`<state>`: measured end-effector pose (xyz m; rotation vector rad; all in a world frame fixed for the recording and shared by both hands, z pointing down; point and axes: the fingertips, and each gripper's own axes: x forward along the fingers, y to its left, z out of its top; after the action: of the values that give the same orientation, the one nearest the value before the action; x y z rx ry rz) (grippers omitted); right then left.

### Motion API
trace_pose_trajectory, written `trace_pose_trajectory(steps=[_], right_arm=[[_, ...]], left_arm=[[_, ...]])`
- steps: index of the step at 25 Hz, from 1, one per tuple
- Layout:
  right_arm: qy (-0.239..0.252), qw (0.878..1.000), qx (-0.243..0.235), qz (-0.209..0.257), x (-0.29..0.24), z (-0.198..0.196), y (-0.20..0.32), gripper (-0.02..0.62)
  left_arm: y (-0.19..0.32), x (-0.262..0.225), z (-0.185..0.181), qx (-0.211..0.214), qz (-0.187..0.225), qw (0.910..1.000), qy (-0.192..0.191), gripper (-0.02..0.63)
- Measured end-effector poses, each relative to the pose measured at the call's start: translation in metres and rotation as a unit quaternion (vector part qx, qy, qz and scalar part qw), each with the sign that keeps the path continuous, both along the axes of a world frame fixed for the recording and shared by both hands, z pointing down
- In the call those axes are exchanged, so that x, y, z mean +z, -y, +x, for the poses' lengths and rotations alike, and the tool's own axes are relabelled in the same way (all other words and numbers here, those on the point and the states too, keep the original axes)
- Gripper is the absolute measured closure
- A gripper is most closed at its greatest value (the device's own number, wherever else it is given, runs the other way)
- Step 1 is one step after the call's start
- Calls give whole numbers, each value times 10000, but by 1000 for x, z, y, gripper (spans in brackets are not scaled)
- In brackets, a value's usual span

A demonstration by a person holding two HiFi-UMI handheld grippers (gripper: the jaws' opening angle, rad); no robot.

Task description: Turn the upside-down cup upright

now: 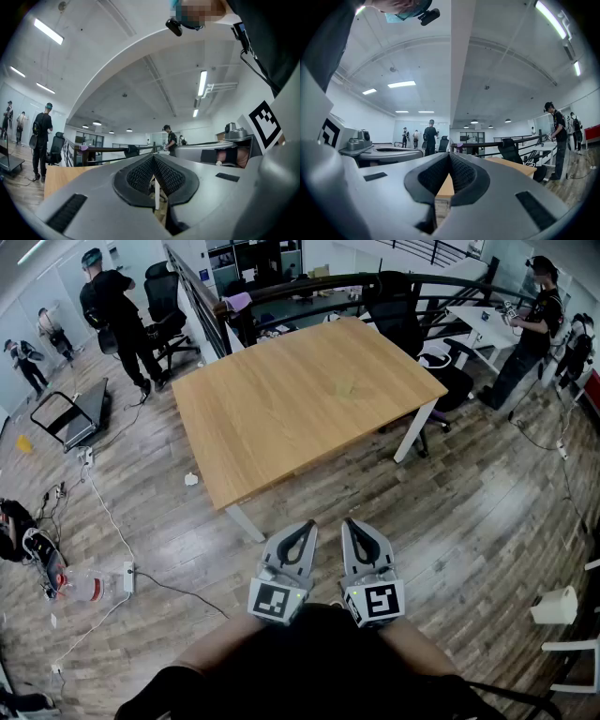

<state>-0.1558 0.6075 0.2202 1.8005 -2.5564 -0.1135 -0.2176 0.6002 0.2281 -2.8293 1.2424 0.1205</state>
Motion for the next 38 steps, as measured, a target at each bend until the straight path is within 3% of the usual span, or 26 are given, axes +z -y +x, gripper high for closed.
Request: trace_pose_trajectory(steps=[13, 23, 31, 38], right_arm=[[214, 9997, -48, -100, 2, 52, -4, 581], [390, 9988, -122, -266, 16, 102, 19, 581], [421, 9978, -46, -506, 43, 138, 117, 581], [307, 9978, -88, -587, 53, 143, 265, 581]], left_arm=[[-3, 4, 47, -117, 26, 9999, 113, 598], [26, 14, 84, -351, -296, 9989, 20, 598], [126, 43, 117, -303, -383, 9986, 209, 598], [276, 58, 131, -275, -582, 9978, 143, 598]])
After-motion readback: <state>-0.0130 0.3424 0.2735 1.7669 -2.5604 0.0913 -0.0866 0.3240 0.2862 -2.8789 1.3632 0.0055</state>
